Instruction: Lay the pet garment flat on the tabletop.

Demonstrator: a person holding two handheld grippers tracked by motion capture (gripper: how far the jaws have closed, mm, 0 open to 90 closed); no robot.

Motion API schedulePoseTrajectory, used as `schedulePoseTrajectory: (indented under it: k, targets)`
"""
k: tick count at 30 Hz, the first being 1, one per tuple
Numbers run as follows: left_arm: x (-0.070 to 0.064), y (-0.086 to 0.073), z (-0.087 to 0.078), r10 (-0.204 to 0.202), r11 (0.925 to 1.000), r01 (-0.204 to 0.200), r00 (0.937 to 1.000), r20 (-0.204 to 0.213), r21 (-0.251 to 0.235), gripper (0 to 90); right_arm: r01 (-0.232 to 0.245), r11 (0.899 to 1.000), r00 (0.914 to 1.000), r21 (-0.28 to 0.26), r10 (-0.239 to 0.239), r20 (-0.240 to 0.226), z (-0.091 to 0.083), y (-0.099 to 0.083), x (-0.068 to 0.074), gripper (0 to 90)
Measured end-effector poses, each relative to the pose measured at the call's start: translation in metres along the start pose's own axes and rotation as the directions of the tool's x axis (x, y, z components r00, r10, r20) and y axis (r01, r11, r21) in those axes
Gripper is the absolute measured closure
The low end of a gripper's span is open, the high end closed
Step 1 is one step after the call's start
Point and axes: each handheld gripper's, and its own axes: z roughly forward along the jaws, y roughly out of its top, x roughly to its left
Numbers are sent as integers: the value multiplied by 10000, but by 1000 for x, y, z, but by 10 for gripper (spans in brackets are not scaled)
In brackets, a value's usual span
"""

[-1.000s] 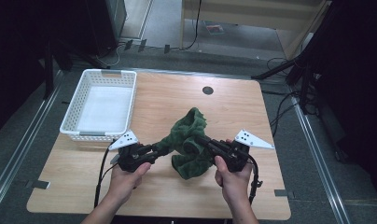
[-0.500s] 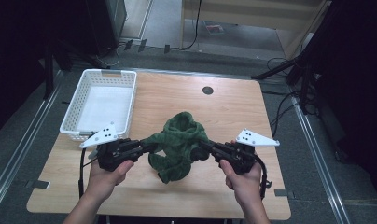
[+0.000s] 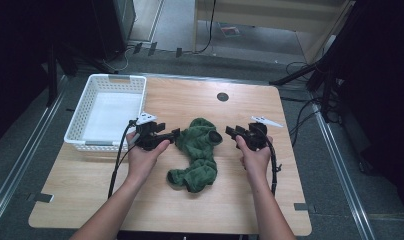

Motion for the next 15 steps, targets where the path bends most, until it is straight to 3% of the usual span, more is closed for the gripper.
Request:
schedulePoseTrajectory:
  k: [2, 3, 4, 5, 6, 7, 10, 12, 13, 14, 15]
  targets:
    - [0, -2, -13, 151, 9997, -147, 9996, 232, -192, 312, 434, 9988, 9988, -215, -438, -198, -19, -7, 8, 522]
    - [-1, -4, -21, 279, 9992, -270, 9991, 322, -301, 312, 434, 9988, 9988, -215, -438, -198, -19, -7, 8, 522]
    - [-3, -8, -29, 369, 9987, -351, 9982, 462, -378, 317, 755, 9967, 9958, -303, -769, -496, -29, -12, 15, 524]
    - [-8, -19, -41, 519, 9985, -500, 9949, 870, -241, 345, 1495, 9882, 9776, -346, -1530, -1448, -49, -29, 39, 524]
    - [-12, -27, -44, 657, 9978, -656, 9933, 948, -41, 355, 1694, 9850, 9698, -319, -1724, -1726, -55, -35, 48, 524]
    - [-12, -27, -44, 657, 9978, -656, 9933, 948, -41, 368, 1694, 9850, 9698, -319, -1724, -1726, -55, -35, 48, 524]
    - [-26, -53, -44, 994, 9913, -1046, 9928, 661, 797, 377, 2371, 9714, 9309, -105, -2303, -2835, -67, -64, 83, 517]
    - [-30, -68, -42, 765, 9912, -835, 9946, 703, 1030, 381, 2707, 9626, 9136, 149, -2520, -3190, -66, -79, 106, 507]
    - [-30, -78, -39, 547, 9885, -638, 9961, 693, 1368, 386, 3062, 9512, 9016, 378, -2770, -3323, -62, -90, 122, 477]
    - [-30, -78, -39, 547, 9885, -638, 9961, 693, 1368, 386, 3062, 9512, 9016, 378, -2770, -3323, -62, -90, 122, 477]
    - [-30, -82, -38, 587, 9865, -678, 9962, 650, 1487, 387, 3943, 9171, 8878, 586, -3636, -2822, -56, -104, 137, 431]
